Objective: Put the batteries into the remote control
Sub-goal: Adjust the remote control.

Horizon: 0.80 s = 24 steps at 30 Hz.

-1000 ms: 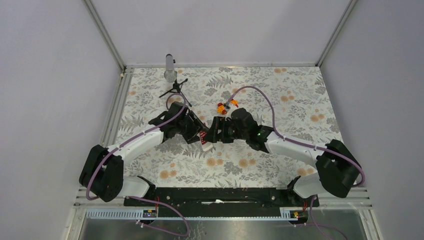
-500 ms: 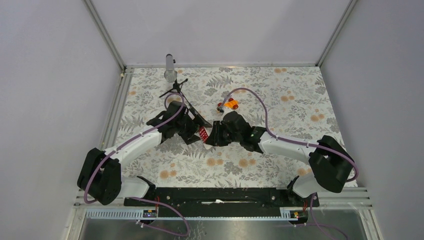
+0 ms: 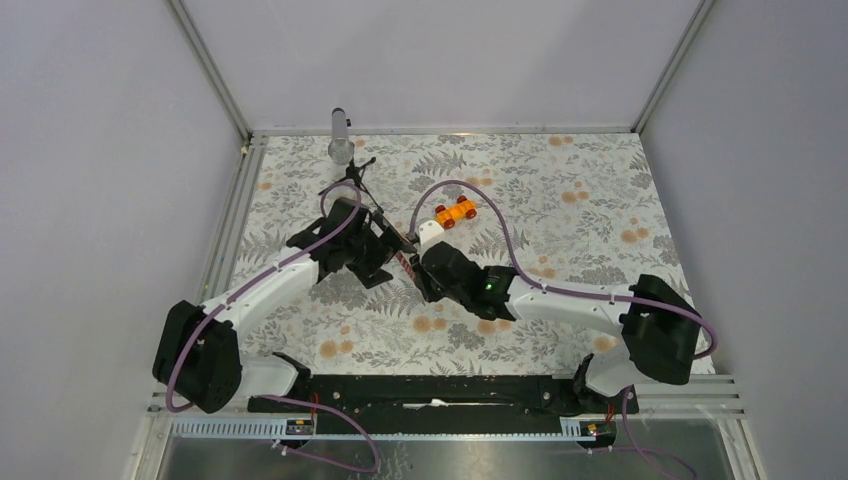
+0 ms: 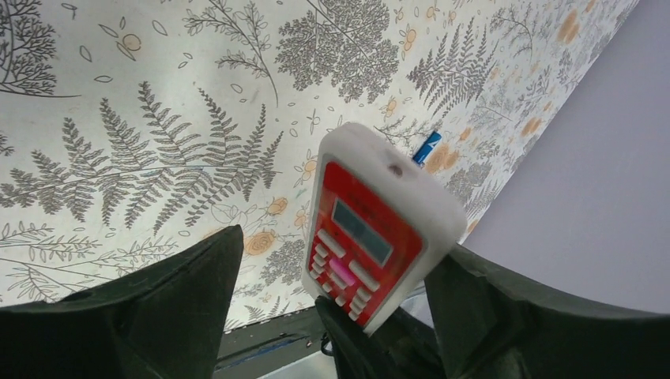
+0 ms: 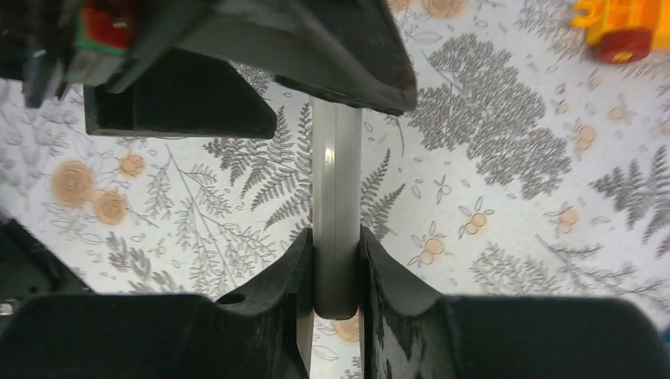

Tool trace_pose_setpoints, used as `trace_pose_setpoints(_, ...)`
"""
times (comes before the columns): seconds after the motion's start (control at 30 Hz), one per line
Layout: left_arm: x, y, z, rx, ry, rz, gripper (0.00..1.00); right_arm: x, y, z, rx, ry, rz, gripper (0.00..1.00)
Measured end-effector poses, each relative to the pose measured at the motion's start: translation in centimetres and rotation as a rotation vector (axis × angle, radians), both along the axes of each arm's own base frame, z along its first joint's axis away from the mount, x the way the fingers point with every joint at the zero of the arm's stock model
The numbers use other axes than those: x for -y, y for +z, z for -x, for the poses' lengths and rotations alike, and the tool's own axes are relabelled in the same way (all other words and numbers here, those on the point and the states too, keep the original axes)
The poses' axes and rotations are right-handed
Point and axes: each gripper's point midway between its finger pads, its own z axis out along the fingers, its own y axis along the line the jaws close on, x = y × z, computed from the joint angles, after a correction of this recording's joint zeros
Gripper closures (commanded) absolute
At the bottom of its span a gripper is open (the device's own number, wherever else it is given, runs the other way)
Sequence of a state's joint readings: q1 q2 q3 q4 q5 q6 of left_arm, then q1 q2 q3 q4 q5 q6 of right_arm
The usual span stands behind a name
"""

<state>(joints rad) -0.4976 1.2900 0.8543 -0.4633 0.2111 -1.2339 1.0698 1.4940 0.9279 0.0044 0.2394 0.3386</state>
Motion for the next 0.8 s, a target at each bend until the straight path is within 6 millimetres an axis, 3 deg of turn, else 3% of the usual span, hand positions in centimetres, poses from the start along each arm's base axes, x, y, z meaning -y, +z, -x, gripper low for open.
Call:
trace_pose_setpoints(0.07,0.2,0.2,-0.3,0.0,0.002,0.001,0.26,-0.1,0.4,-0.2,0.063,0.019,0.049,0.88)
trace_pose_setpoints(0.33,-0.1,0.2,-0.8,-0.009,0.017,0.001,0.75,-0.6,0.4,0.4,0.222,0.123,0.213,0.87)
trace_pose_setpoints(0.47,-0.3,-0.3,-0.6,-0.041,0.036,-0.002,0.84,-0.5,-0.3,0.3,0.274,0.169,0.303,0.84)
trace_pose_setpoints(0.5,-0.3,-0.5,-0.6,-0.05,0.041,-0.005,0.88,-0.5,-0.5,0.2,0.282,0.178,0.324,0.8)
trace_pose_setpoints(0.6,-0.6,-0.8,-0.6,-0.064,0.052,-0.014,1.0,-0.8,-0.7,0.1,0.286,0.185,0.348,0.41)
trace_pose_setpoints(0.67,-0.7,-0.8,-0.7,-0.056,0.045,-0.016,1.0,-1.0,-0.5,0.0,0.273,0.17,0.336,0.2)
trace_pose_setpoints(0.8,-1.1,-1.5,-0.6,-0.008,0.005,-0.026,1.0,-1.1,0.4,0.3,0.234,0.141,0.26,0.01)
